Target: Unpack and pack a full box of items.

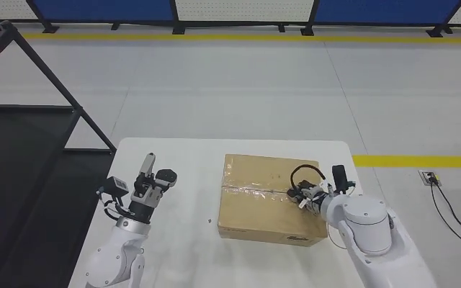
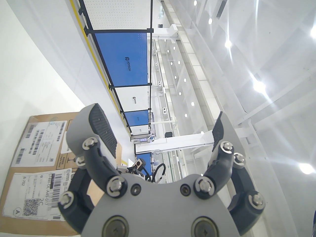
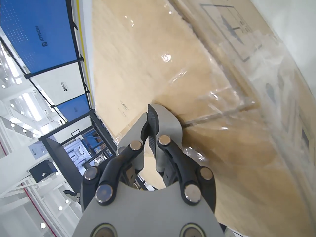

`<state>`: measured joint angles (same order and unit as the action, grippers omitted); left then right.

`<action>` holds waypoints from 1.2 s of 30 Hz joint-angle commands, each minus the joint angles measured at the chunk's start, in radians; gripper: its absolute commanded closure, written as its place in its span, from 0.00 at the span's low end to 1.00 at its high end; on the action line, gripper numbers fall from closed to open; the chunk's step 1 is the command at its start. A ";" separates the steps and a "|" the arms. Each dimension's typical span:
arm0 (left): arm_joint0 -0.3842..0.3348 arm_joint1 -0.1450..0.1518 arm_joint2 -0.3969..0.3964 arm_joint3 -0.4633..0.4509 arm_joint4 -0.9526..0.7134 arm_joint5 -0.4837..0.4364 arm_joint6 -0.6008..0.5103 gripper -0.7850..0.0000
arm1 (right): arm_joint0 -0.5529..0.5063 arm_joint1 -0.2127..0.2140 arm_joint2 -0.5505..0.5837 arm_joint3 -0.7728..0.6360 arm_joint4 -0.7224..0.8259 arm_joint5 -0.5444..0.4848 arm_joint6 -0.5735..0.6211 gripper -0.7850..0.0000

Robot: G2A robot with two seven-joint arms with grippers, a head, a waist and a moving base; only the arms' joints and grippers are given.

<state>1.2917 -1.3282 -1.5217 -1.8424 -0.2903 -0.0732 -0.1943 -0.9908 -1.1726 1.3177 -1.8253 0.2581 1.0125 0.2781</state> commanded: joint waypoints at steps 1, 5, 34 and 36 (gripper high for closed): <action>-0.004 0.000 0.006 0.003 0.003 0.002 -0.002 0.00 | -0.020 -0.001 0.023 -0.026 0.019 0.000 -0.024 1.00; -0.011 0.000 0.010 0.006 0.007 0.007 -0.002 0.00 | -0.061 -0.005 0.068 -0.059 0.059 -0.014 -0.075 1.00; -0.030 0.002 0.036 0.007 0.037 0.032 0.003 0.00 | -0.280 -0.023 0.292 -0.084 0.266 -0.241 -0.261 1.00; -0.031 0.002 0.037 0.007 0.038 0.032 0.003 0.00 | -0.288 -0.023 0.289 -0.085 0.268 -0.239 -0.249 1.00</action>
<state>1.2612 -1.3264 -1.4853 -1.8352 -0.2529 -0.0407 -0.1913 -1.2770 -1.1962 1.6095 -1.9117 0.5269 0.7685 0.0187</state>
